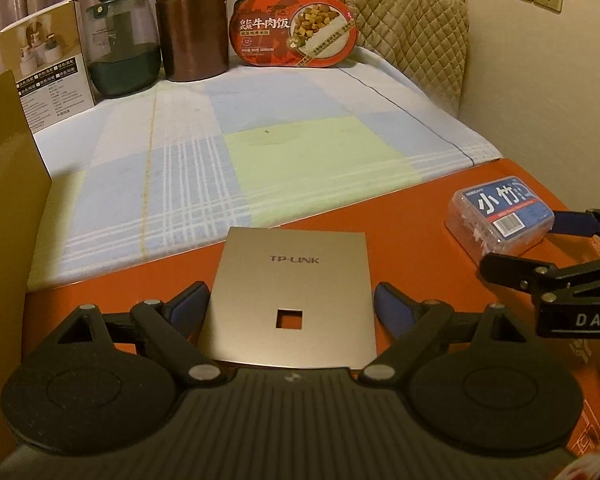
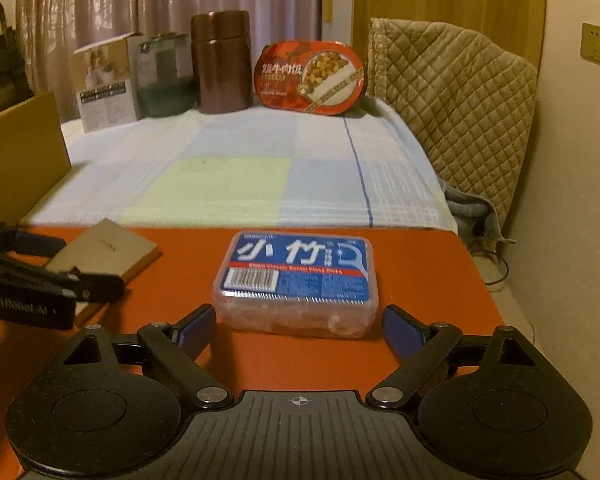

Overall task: Organize rigid objects
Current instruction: 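Lift the gold panel and floss box and carry both over the cardboard box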

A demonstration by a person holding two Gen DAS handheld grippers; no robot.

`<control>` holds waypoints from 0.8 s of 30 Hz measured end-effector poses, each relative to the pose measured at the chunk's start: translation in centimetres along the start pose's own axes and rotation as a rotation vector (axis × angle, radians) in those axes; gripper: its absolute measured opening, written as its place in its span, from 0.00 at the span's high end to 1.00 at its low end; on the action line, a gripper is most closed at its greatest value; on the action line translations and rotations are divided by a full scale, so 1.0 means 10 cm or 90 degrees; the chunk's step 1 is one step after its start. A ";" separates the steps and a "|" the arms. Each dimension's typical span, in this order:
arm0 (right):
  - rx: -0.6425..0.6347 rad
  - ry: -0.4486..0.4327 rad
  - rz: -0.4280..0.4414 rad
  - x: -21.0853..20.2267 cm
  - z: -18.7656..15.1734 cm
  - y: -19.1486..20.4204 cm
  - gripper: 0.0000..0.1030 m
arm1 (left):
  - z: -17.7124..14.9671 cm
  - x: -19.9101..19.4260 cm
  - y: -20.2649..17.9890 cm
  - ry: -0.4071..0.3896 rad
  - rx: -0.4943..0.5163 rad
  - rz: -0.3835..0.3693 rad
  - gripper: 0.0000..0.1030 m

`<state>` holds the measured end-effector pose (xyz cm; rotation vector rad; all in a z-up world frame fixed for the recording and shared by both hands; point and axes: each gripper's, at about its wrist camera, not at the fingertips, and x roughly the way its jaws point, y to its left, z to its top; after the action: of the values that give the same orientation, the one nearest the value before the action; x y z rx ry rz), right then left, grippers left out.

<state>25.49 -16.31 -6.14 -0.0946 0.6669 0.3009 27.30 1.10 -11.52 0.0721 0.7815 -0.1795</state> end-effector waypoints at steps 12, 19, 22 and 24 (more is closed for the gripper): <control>0.050 0.008 -0.022 0.16 0.10 -0.03 0.12 | -0.07 -0.07 -0.08 -0.009 -0.026 0.024 0.18; 0.035 0.019 -0.028 0.08 0.08 0.02 0.19 | -0.12 -0.14 -0.10 0.000 -0.028 0.027 0.19; 0.029 0.028 -0.027 0.02 0.04 0.05 0.19 | -0.17 -0.21 -0.10 0.007 -0.032 0.027 0.19; 0.030 0.035 -0.026 -0.02 0.03 0.07 0.19 | -0.21 -0.27 -0.09 0.011 -0.039 0.025 0.19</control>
<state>25.30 -15.68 -5.76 -0.0707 0.7253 0.2441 23.78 0.86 -11.07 0.0311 0.8021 -0.1182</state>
